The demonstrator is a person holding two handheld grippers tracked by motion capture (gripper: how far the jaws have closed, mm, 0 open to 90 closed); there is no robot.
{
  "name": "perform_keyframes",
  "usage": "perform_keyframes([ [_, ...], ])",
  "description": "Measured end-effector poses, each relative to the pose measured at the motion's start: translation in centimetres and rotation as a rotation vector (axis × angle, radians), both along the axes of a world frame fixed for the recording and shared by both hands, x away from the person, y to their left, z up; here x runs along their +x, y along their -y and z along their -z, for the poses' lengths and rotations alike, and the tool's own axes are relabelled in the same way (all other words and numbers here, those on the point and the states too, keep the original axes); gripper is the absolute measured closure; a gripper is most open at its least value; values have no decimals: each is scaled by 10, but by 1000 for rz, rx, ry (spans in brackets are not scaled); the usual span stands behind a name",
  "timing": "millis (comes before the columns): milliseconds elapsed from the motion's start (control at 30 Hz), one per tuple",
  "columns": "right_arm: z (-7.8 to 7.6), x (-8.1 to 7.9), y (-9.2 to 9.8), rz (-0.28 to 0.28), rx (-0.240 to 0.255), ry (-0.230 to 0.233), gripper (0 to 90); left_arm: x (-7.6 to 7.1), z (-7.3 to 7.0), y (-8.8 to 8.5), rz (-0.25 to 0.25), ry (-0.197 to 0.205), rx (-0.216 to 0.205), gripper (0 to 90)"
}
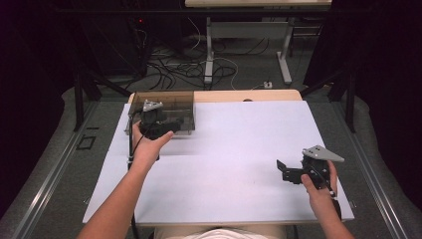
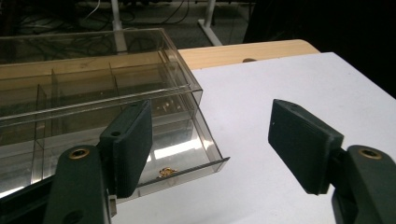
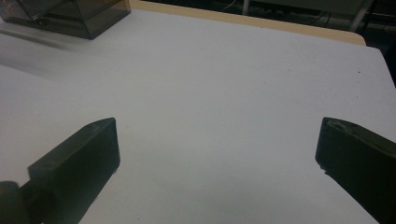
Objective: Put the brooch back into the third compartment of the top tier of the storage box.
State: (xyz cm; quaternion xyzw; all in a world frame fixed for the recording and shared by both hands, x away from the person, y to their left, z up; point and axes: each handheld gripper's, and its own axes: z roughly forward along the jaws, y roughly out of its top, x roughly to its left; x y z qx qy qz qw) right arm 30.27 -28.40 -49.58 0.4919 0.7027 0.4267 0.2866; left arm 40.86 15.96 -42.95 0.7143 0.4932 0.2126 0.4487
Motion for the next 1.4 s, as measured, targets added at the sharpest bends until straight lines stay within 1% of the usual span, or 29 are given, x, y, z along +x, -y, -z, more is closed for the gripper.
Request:
perform_keyframes([
  [67, 0, 0, 0, 1, 0, -3, 0, -3, -1, -1, 7, 19, 23, 289],
  [100, 0, 0, 0, 1, 1, -3, 0, -5, -2, -2, 8, 21, 32, 288],
  [133, 1, 1, -1, 9, 6, 17, 0, -6, -3, -3, 12, 28, 35, 284],
  [167, 0, 1, 0, 1, 0, -1, 0, -8, -3, -4, 18, 37, 32, 281],
  [200, 0, 0, 1, -1, -5, -5, 0, -9, -4, -4, 23, 49, 36, 277],
  [267, 0, 0, 0, -4, -2, -6, 0, -12, -6, -6, 25, 60, 36, 273],
  [333, 0, 0, 0, 1, -5, 1, 0, -15, -8, -7, 34, 57, 31, 272],
  [367, 0, 0, -1, 1, -5, 0, 0, -16, -8, -8, 35, 66, 33, 272],
  [433, 0, 0, 0, 0, -5, -4, 0, -19, -10, -9, 39, 66, 36, 265],
  [533, 0, 0, -1, 1, -2, 1, 0, -25, -11, -11, 49, 74, 27, 260],
  [600, -1, 0, 0, -1, -8, -3, 0, -28, -11, -13, 52, 70, 11, 246],
  [700, -1, 0, 0, -4, -1, 3, 0, -34, -10, -17, 49, 71, -17, 217],
  [800, -1, -1, -1, -4, -5, 5, 0, -40, -9, -21, 45, 77, -46, 189],
  [900, -2, -1, -1, -5, -4, 8, 0, -47, -7, -26, 41, 74, -65, 170],
  [933, -2, -1, -2, -5, 0, 5, 0, -49, -7, -28, 40, 76, -61, 159],
  [1000, -2, -1, -2, -5, -2, 6, 0, -53, -6, -31, 30, 71, -80, 154],
  [1033, -2, -1, -2, -5, 0, 5, 0, -55, -5, -33, 30, 70, -75, 148],
  [1167, -2, -2, -2, -6, 0, 6, 0, -61, -4, -38, 24, 58, -92, 100],
  [1300, -3, -2, -2, -6, 1, 5, 0, -68, -3, -42, 20, 63, -95, 60],
  [1400, -3, -2, -2, -6, 1, 4, 0, -74, -3, -45, 19, 76, -89, 36],
])
